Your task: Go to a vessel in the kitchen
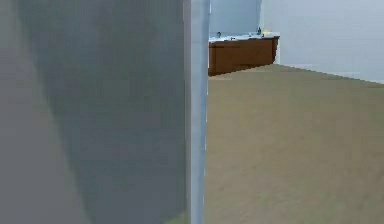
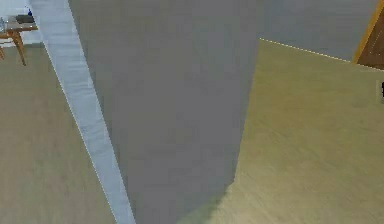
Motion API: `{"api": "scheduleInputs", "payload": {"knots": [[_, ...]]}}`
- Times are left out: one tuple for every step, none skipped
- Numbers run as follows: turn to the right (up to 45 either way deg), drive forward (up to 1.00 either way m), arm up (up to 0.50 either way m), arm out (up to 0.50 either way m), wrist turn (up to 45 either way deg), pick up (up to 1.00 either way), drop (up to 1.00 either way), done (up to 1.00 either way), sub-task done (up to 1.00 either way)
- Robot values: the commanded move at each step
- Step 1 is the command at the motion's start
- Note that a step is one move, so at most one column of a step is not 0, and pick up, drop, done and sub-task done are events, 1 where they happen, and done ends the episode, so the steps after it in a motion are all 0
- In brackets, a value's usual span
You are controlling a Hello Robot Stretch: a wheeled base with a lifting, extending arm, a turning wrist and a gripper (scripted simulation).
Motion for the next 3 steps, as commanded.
{"api": "scheduleInputs", "payload": {"knots": [[27.0, 0.0, 0.0, 0.0, 0.0, 0.0, 0.0, 0.0, 0.0], [0.0, 0.5, 0.0, 0.0, 0.0, 0.0, 0.0, 0.0, 0.0], [27.0, 0.0, 0.0, 0.0, 0.0, 0.0, 0.0, 0.0, 0.0]]}}
